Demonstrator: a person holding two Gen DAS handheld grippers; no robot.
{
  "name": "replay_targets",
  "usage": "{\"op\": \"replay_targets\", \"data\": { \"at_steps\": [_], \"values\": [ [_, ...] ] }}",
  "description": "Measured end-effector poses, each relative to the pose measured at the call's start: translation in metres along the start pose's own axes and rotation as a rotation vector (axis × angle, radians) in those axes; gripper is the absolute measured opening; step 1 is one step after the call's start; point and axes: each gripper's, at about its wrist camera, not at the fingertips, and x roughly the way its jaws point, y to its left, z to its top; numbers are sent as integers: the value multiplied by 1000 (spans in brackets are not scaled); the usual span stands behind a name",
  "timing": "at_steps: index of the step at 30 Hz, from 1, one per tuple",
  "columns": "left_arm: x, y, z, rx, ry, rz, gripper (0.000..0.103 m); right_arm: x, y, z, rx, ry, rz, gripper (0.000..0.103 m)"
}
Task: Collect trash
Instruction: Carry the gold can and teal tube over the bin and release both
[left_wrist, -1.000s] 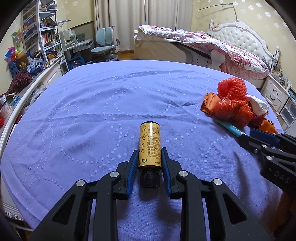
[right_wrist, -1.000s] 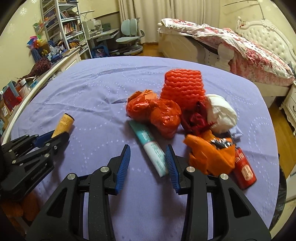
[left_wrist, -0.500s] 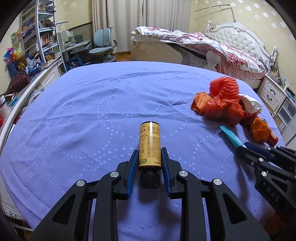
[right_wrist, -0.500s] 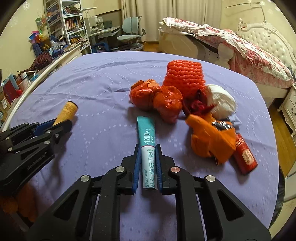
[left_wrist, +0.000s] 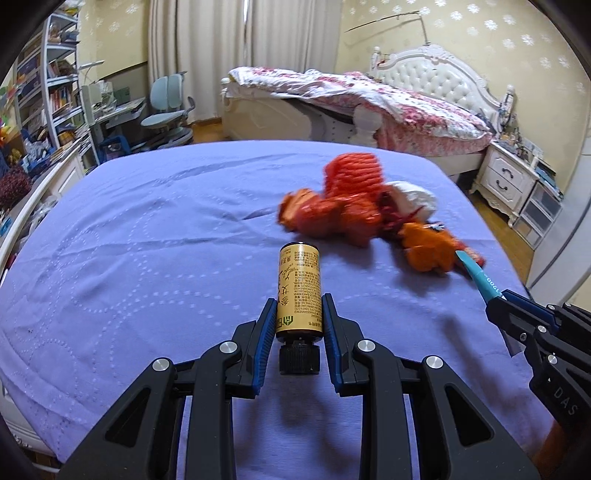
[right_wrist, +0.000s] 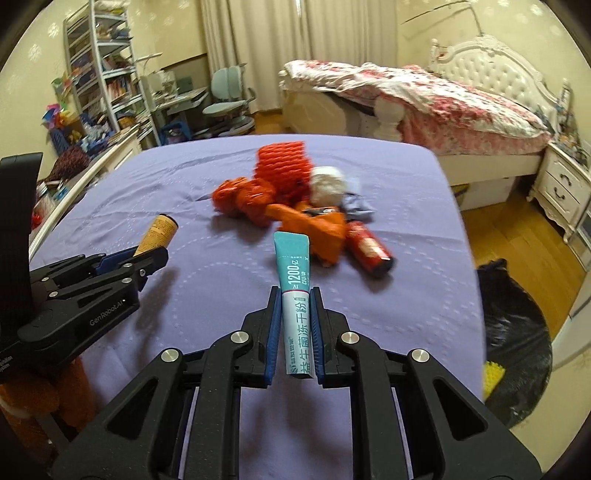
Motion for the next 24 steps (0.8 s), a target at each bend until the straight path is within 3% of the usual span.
{"op": "replay_targets", "data": {
  "at_steps": [16,24],
  "values": [
    [-7,-154,20,206,-67,-221,27,-63,-127,-27,187,-124,-301,15],
    [8,-220,25,288,-66,-294,27,-62,-181,-39,283,-129,-361,15]
  ]
}}
